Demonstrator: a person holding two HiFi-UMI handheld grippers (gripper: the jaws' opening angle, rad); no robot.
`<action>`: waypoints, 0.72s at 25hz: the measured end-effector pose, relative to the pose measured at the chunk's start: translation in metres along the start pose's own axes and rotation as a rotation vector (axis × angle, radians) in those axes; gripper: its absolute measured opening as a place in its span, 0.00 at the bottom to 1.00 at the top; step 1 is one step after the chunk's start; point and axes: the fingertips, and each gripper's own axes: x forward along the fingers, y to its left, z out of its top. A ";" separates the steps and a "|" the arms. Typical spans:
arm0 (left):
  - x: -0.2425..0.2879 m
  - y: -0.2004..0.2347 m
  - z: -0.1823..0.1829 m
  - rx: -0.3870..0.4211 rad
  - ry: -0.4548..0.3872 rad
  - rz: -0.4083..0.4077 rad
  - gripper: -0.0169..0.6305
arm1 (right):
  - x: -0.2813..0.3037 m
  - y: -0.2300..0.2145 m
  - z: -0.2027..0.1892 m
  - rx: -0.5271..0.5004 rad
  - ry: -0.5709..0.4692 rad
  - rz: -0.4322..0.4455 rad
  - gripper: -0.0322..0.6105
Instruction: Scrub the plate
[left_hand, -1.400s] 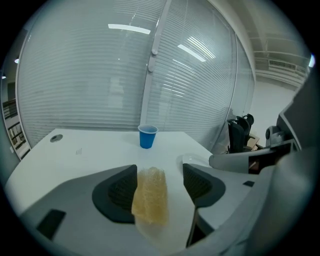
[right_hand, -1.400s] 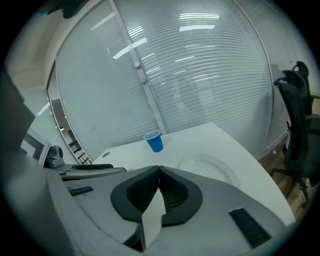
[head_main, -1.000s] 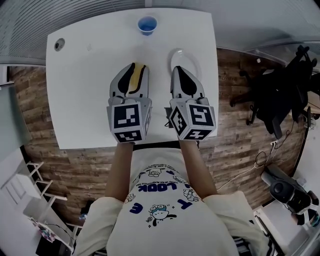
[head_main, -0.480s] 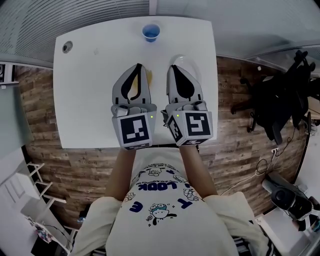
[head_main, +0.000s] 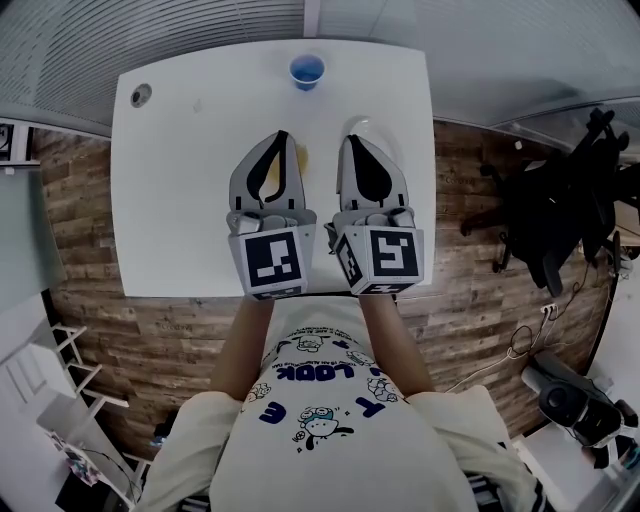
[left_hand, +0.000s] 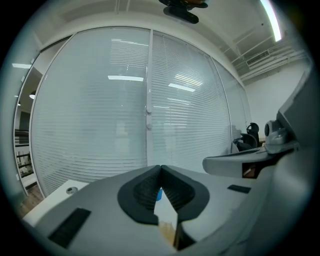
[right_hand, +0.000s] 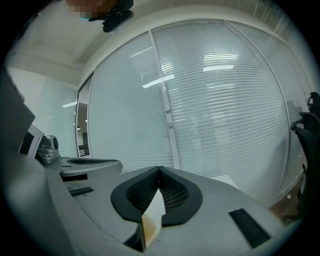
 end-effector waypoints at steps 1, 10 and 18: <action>0.001 -0.001 0.000 0.001 0.000 -0.002 0.07 | 0.000 0.000 0.000 0.000 -0.003 0.000 0.04; 0.002 -0.002 -0.003 0.011 0.013 -0.004 0.07 | 0.000 -0.002 0.003 -0.012 -0.014 -0.012 0.04; 0.002 0.000 -0.003 0.009 0.014 0.004 0.07 | 0.000 -0.001 0.002 -0.016 -0.010 -0.013 0.04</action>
